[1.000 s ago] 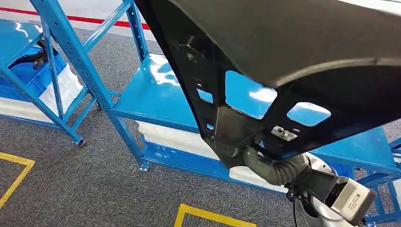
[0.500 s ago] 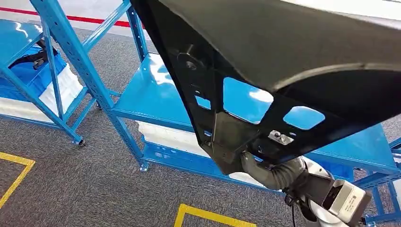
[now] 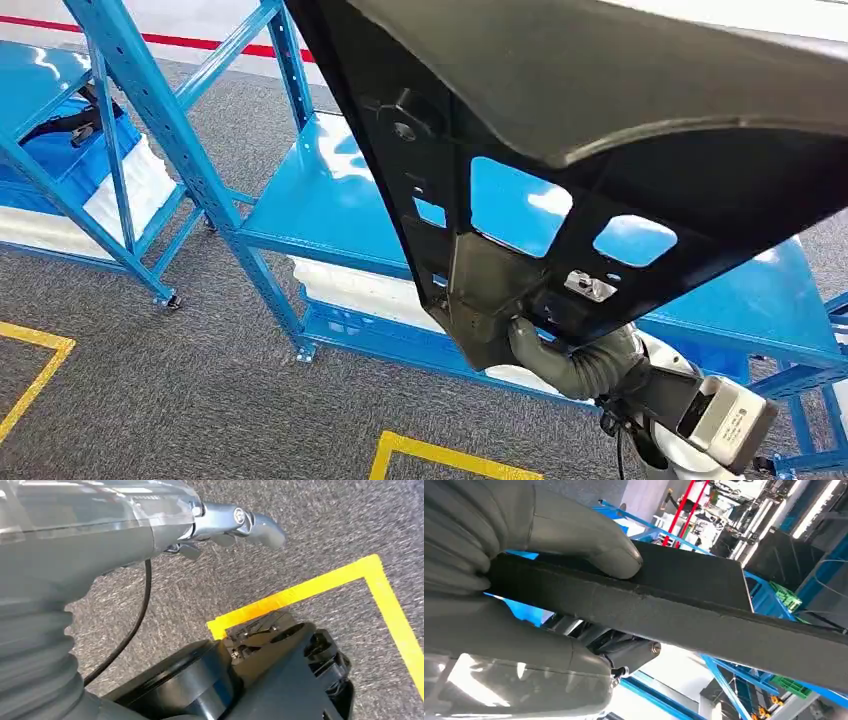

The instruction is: Take the parts from the cabinet and place them on the table.

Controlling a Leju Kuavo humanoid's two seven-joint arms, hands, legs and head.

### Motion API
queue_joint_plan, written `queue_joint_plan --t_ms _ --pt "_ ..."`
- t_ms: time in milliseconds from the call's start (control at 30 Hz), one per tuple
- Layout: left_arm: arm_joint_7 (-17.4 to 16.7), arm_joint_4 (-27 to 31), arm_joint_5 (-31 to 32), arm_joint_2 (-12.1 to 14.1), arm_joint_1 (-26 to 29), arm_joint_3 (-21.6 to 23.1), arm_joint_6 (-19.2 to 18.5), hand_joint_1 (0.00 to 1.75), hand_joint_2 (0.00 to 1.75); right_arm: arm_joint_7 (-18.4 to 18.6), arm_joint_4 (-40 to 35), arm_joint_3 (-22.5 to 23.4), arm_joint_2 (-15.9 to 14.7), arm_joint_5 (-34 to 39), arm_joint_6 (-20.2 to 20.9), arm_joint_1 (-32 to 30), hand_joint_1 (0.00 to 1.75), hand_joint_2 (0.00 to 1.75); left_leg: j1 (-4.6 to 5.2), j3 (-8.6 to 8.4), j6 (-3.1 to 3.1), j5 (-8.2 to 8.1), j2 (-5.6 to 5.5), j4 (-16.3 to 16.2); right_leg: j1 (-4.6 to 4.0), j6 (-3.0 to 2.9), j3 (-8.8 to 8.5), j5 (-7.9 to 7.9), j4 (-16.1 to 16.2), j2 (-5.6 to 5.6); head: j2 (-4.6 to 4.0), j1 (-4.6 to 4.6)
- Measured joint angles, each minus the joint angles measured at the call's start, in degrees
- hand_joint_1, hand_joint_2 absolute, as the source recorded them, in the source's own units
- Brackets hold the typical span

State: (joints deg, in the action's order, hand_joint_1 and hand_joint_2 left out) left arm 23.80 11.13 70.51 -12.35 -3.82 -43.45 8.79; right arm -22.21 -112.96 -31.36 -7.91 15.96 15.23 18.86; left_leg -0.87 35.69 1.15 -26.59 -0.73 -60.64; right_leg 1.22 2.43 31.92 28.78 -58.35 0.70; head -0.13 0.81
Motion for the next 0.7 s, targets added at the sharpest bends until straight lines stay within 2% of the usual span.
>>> queue_joint_plan --t_ms 167,200,233,267,333,367,400,433,467,500,533,567,600,633,667,700 --pt "0.0 0.0 0.0 0.2 0.0 0.0 0.0 0.0 1.75 0.0 0.1 0.0 0.4 -0.4 -0.3 0.0 1.75 1.75 0.63 0.0 -0.71 -0.06 0.0 -0.1 0.56 0.74 -0.15 -0.18 0.3 0.01 0.0 0.02" --pt "0.0 0.0 0.0 0.2 0.0 0.0 0.0 0.0 1.75 0.0 0.1 0.0 0.4 -0.4 -0.4 0.0 1.75 1.75 -0.1 -0.36 -1.24 0.44 0.17 0.8 0.21 0.85 0.0 0.28 0.0 0.02 0.0 0.02" --pt "0.0 0.0 0.0 0.2 0.0 0.0 0.0 0.0 1.75 0.0 0.1 0.0 0.4 -0.4 -0.4 0.0 1.75 1.75 -0.11 -0.58 -1.31 0.49 0.22 1.1 0.35 0.85 0.28 1.06 -0.8 -0.21 0.0 -0.04" --pt "0.0 0.0 0.0 0.2 0.0 0.0 0.0 0.0 1.75 0.0 0.1 0.0 0.4 -0.5 -0.4 0.2 1.75 1.75 -0.22 -0.56 -1.47 0.57 0.3 1.1 0.19 0.76 1.61 3.25 -3.7 -0.22 0.0 -0.26" --pt "0.0 0.0 0.0 0.2 0.0 0.0 0.0 0.0 1.75 0.0 0.2 0.0 0.4 -0.5 -0.4 0.1 1.75 1.75 -0.23 -0.47 -1.48 0.57 0.37 1.1 0.25 0.88 5.74 7.56 -12.8 -0.22 0.0 -0.46" --pt "0.0 0.0 0.0 0.2 0.0 0.0 0.0 0.0 1.75 0.0 0.3 0.0 0.4 -0.5 -0.4 0.0 1.75 1.75 -0.26 -0.4 -1.47 0.57 0.41 1.0 0.28 0.94 7.5 8.62 -16.5 -0.23 0.0 -0.46" --pt "0.0 0.0 0.0 0.2 0.0 0.0 0.0 0.0 1.75 0.0 0.4 0.0 0.4 -0.5 -0.4 0.0 1.75 1.75 -0.35 -0.41 -1.45 0.58 0.41 1.0 0.41 1.01 8.01 8.0 -17.5 -0.23 0.0 -0.48" --pt "0.0 0.0 0.0 0.2 0.0 0.0 0.0 0.0 1.75 0.0 0.5 0.0 0.4 -0.5 -0.4 0.0 1.75 1.75 -0.5 -0.41 -1.36 0.58 0.41 1.0 0.54 1.11 7.26 6.29 -15.9 -0.24 0.0 -0.5" --pt "0.0 0.0 0.0 0.2 0.0 0.0 0.0 0.0 1.75 0.0 0.5 0.0 0.4 -0.5 -0.4 0.0 1.75 1.75 -0.75 -0.41 -1.14 0.6 0.38 0.9 0.65 1.26 5.46 3.9 -12.3 -0.28 0.0 -0.48" --pt "0.0 0.0 0.0 0.2 0.0 0.0 0.0 0.0 1.75 0.0 0.5 0.0 0.4 -0.5 -0.4 0.0 1.75 1.75 -1.15 -0.41 -0.74 0.52 0.32 0.7 0.87 1.49 2.49 1.03 -6.4 -0.38 0.0 -0.5" --pt "0.0 0.0 0.0 0.2 0.0 0.0 0.0 0.0 1.75 0.0 0.5 0.0 0.4 -0.5 -0.4 0.1 1.75 1.75 -1.18 -0.33 -0.2 0.4 0.27 0.5 1.26 1.84 0.08 -0.2 -1.5 -0.55 0.0 -0.52" --pt "0.0 0.0 0.0 0.5 -0.1 -0.1 0.0 0.0 1.75 0.0 0.6 0.0 0.4 -0.5 -0.4 0.1 1.75 1.75 -1.02 0.05 0.37 0.5 0.15 0.4 0.88 1.96 -0.96 0.89 -1.0 -0.43 0.0 -0.83" --pt "0.0 0.0 -0.1 0.4 -0.1 -0.1 0.0 0.0 1.75 -0.1 0.6 0.0 0.4 -0.5 -0.4 0.0 1.75 1.75 -0.93 0.16 0.81 0.77 0.09 0.4 0.71 1.18 -0.46 0.52 -1.4 -0.17 0.0 -0.74" --pt "0.0 0.0 -0.1 0.4 0.0 -0.2 0.1 0.0 1.75 0.0 0.6 0.0 0.4 -0.4 -0.5 -0.1 1.75 1.75 -0.7 0.18 1.16 1.01 0.14 0.3 0.74 0.94 -0.08 0.67 -1.4 -0.2 0.0 -0.55" --pt "0.0 0.0 -0.1 0.5 0.1 -0.3 0.1 0.0 1.75 0.0 0.6 0.0 0.4 -0.4 -0.5 -0.1 1.75 1.75 -0.88 0.11 1.61 1.33 0.13 0.7 0.52 0.59 0.17 0.57 -1.6 -0.15 0.0 -0.48" --pt "0.0 0.0 -0.1 0.5 0.0 -0.4 0.1 0.0 1.75 0.0 0.6 0.0 0.4 -0.4 -0.5 -0.1 1.75 1.75 -1.01 0.06 2.06 1.62 0.11 1.0 0.56 0.05 0.35 0.32 -1.5 -0.15 0.0 -0.41"
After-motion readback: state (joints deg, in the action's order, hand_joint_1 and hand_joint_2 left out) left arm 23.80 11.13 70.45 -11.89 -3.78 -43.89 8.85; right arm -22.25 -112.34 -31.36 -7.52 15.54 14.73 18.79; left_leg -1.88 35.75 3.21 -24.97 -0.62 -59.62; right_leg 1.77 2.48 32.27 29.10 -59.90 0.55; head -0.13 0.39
